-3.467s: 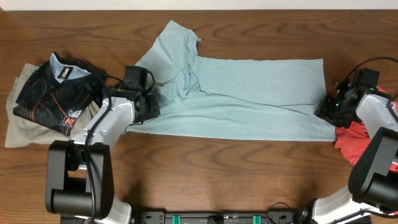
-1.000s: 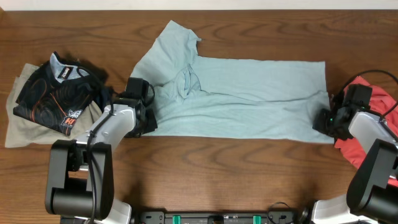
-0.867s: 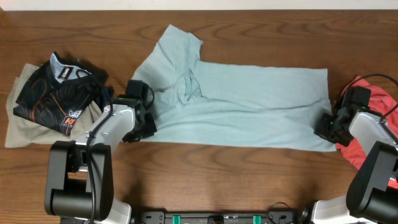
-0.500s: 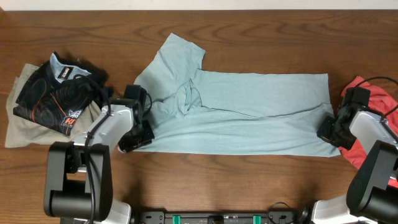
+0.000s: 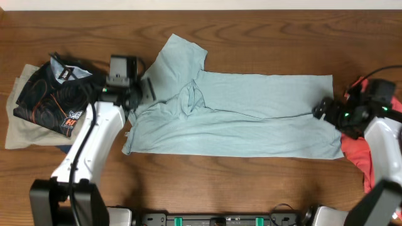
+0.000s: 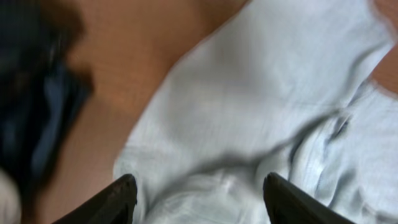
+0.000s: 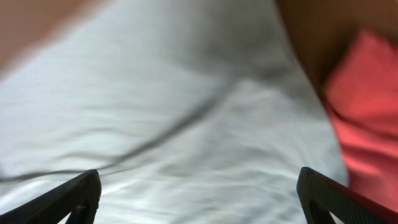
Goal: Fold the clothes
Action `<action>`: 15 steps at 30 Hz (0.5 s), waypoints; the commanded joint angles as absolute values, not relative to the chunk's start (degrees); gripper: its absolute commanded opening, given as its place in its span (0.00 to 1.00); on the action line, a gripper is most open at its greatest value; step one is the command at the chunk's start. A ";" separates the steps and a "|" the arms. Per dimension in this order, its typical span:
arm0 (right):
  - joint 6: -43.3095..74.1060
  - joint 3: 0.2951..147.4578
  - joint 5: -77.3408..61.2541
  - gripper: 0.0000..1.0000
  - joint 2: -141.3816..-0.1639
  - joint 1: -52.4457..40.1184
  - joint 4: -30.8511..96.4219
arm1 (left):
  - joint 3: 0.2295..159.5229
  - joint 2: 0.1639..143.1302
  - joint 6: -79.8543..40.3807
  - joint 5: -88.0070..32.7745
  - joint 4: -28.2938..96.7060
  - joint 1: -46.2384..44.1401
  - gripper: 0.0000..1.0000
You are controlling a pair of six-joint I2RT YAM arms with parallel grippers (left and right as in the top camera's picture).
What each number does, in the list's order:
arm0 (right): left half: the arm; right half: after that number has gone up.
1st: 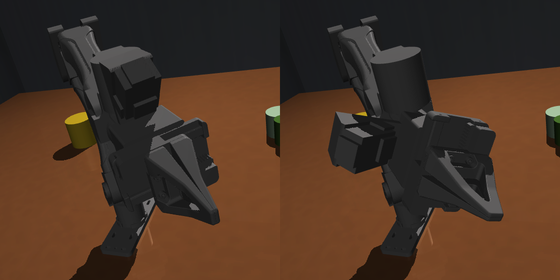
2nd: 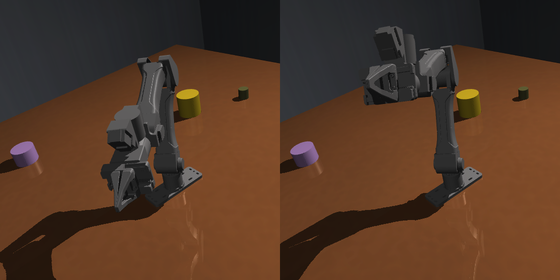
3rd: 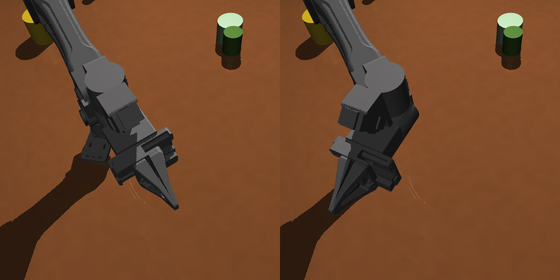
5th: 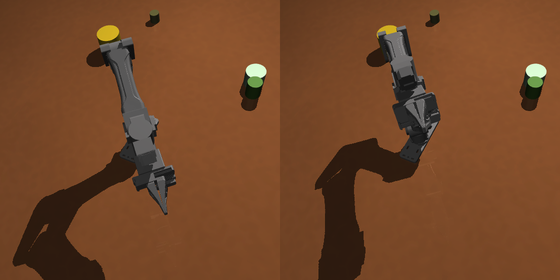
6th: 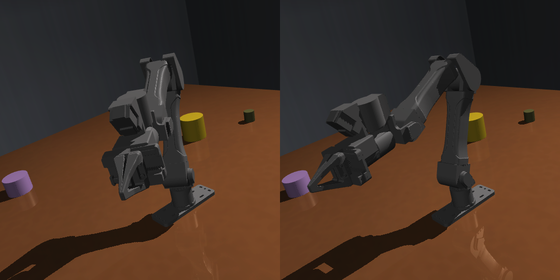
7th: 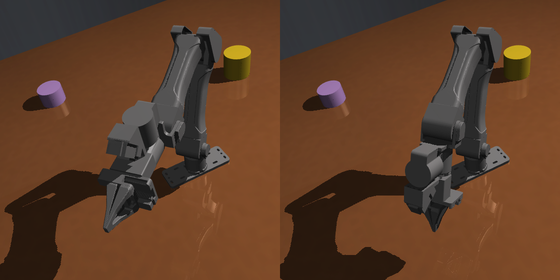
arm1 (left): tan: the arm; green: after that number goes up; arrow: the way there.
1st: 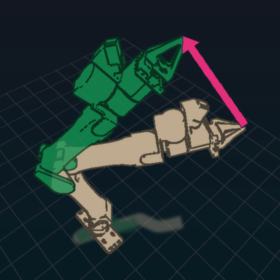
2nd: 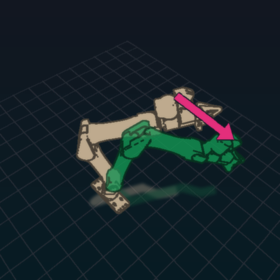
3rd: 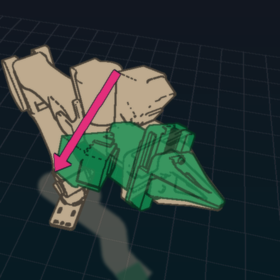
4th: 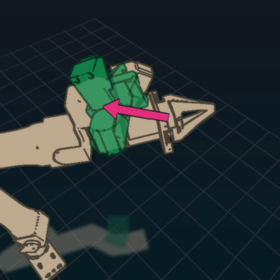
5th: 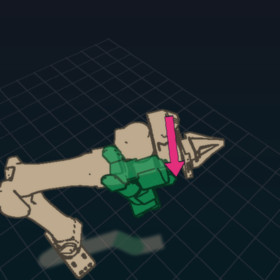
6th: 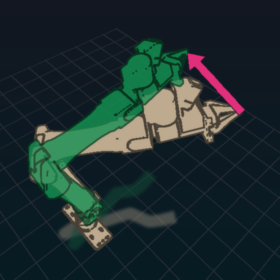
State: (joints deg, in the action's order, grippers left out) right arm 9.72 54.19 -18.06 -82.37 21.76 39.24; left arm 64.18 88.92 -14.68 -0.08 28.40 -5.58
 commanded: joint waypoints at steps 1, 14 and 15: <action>6.09 54.87 -30.11 0.99 -78.52 22.33 39.72 | 70.04 95.04 -7.99 -1.89 26.76 -4.93 0.70; 6.11 54.74 -31.66 0.99 -76.84 22.26 45.58 | 90.37 122.15 1.10 -5.89 16.45 -4.67 0.80; 6.11 54.74 -31.51 0.99 -76.84 22.26 45.87 | 90.37 123.22 1.08 -6.13 15.07 -4.69 0.80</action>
